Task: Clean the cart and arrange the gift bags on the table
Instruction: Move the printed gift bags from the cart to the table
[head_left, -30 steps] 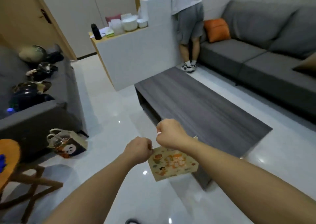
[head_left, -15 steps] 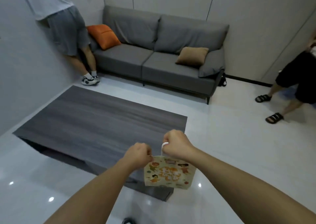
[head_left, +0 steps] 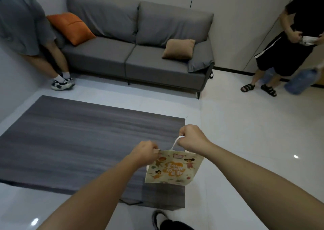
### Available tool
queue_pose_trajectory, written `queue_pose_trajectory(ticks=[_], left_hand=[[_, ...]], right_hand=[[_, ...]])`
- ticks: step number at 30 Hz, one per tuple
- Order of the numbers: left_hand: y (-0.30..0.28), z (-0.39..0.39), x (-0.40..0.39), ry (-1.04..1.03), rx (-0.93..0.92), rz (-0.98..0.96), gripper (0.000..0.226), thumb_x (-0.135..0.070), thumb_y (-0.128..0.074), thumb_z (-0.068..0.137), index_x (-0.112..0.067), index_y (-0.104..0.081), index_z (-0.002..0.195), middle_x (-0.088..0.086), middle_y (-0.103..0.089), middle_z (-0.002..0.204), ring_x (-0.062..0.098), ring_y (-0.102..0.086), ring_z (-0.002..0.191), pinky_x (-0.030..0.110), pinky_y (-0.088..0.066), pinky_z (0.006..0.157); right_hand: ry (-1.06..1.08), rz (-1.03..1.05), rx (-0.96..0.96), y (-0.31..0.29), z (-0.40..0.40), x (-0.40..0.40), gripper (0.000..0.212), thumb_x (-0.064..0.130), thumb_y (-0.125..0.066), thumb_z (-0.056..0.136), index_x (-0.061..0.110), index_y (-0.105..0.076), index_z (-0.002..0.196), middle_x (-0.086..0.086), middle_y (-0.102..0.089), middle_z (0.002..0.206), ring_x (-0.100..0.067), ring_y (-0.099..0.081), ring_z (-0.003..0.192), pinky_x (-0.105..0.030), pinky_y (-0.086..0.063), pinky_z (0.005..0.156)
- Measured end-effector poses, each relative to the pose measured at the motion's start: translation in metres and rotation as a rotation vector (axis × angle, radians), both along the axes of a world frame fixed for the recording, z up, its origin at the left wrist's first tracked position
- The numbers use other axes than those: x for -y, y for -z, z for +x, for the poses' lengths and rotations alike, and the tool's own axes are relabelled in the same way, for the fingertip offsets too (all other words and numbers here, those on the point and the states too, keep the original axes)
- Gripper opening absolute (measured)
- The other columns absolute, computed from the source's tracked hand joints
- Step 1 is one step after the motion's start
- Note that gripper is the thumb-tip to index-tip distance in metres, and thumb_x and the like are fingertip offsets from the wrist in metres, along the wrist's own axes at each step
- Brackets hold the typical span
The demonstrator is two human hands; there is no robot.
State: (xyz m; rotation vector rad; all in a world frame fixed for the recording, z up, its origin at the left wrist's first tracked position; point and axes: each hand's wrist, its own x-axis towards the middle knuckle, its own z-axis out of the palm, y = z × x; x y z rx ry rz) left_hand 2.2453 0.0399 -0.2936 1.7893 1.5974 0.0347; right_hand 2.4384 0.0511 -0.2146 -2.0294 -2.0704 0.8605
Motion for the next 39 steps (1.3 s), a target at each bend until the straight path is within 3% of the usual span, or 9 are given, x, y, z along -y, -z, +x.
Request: queue_pose_trajectory(ticks=[3, 9, 19, 23, 27, 30, 32, 34, 39], left_hand=[[0.0, -0.006, -0.024, -0.005, 0.031, 0.004, 0.027, -0.033, -0.064, 0.096, -0.021, -0.065, 0.12, 0.002, -0.065, 0.12, 0.018, -0.062, 0.106, 0.039, -0.056, 0.091], [-0.008, -0.027, -0.076, -0.053, -0.046, -0.005, 0.063, -0.035, -0.065, 0.096, -0.025, -0.038, 0.152, 0.007, -0.049, 0.147, 0.024, -0.049, 0.132, 0.039, -0.047, 0.105], [-0.006, -0.033, -0.172, -0.103, -0.122, -0.009, 0.058, -0.035, -0.062, 0.097, -0.022, -0.043, 0.15, 0.009, -0.052, 0.147, 0.027, -0.05, 0.132, 0.037, -0.044, 0.107], [0.011, -0.019, -0.188, -0.071, -0.122, -0.035, 0.057, -0.036, -0.062, 0.097, -0.021, -0.043, 0.149, 0.01, -0.051, 0.147, 0.027, -0.048, 0.133, 0.036, -0.041, 0.107], [0.025, -0.009, -0.194, -0.052, -0.132, -0.086, 0.056, -0.038, -0.059, 0.099, -0.022, -0.042, 0.15, 0.009, -0.05, 0.147, 0.027, -0.049, 0.132, 0.035, -0.043, 0.105], [0.037, -0.009, -0.193, -0.018, -0.181, -0.154, 0.056, -0.038, -0.059, 0.099, -0.02, -0.042, 0.15, 0.009, -0.05, 0.148, 0.027, -0.049, 0.132, 0.036, -0.042, 0.108], [0.042, -0.011, -0.193, 0.001, -0.205, -0.176, 0.055, -0.035, -0.059, 0.099, -0.019, -0.044, 0.149, 0.008, -0.049, 0.149, 0.026, -0.048, 0.133, 0.032, -0.04, 0.107], [0.044, -0.013, -0.194, 0.009, -0.217, -0.181, 0.054, -0.034, -0.059, 0.099, -0.018, -0.045, 0.148, 0.007, -0.048, 0.149, 0.024, -0.048, 0.134, 0.03, -0.039, 0.106], [0.043, -0.013, -0.202, 0.023, -0.238, -0.189, 0.054, -0.039, -0.06, 0.098, -0.022, -0.046, 0.147, 0.006, -0.051, 0.147, 0.024, -0.049, 0.132, 0.033, -0.041, 0.106]], right_hand=[[0.023, 0.005, -0.006, 0.008, -0.001, -0.033, 0.019, 0.002, -0.051, 0.077, 0.012, -0.053, 0.06, -0.005, -0.055, 0.069, -0.022, -0.052, 0.067, -0.025, -0.037, 0.053], [0.01, -0.018, -0.006, 0.02, -0.011, -0.11, 0.027, -0.002, -0.052, 0.077, 0.014, -0.045, 0.057, -0.003, -0.047, 0.066, -0.017, -0.043, 0.059, -0.025, -0.03, 0.048], [-0.015, -0.066, 0.035, 0.055, -0.006, -0.223, 0.024, 0.002, -0.059, 0.081, 0.01, -0.051, 0.061, -0.003, -0.049, 0.067, -0.02, -0.05, 0.064, -0.024, -0.032, 0.049], [0.002, -0.05, 0.083, 0.067, -0.001, -0.262, 0.01, 0.007, -0.064, 0.083, 0.012, -0.065, 0.074, -0.005, -0.061, 0.078, -0.021, -0.057, 0.072, -0.024, -0.036, 0.051], [-0.007, -0.046, 0.119, 0.081, 0.006, -0.295, 0.01, 0.006, -0.062, 0.082, 0.011, -0.064, 0.073, -0.005, -0.06, 0.076, -0.025, -0.061, 0.076, -0.025, -0.037, 0.051], [-0.029, -0.073, 0.151, 0.104, 0.012, -0.303, 0.008, 0.015, -0.061, 0.089, 0.011, -0.068, 0.084, -0.004, -0.061, 0.079, -0.025, -0.061, 0.075, -0.026, -0.037, 0.051], [-0.015, -0.055, 0.157, 0.122, 0.014, -0.299, 0.015, 0.027, -0.058, 0.097, 0.015, -0.068, 0.095, -0.004, -0.064, 0.087, -0.024, -0.06, 0.08, -0.029, -0.037, 0.06], [0.016, -0.042, 0.154, 0.138, 0.014, -0.29, 0.019, 0.026, -0.054, 0.097, 0.017, -0.066, 0.108, -0.008, -0.068, 0.102, -0.03, -0.06, 0.095, -0.033, -0.038, 0.073], [0.043, 0.066, 0.229, 0.148, 0.012, -0.256, 0.05, 0.025, -0.056, 0.091, 0.014, -0.047, 0.138, -0.015, -0.058, 0.124, -0.034, -0.051, 0.113, -0.044, -0.04, 0.093]])
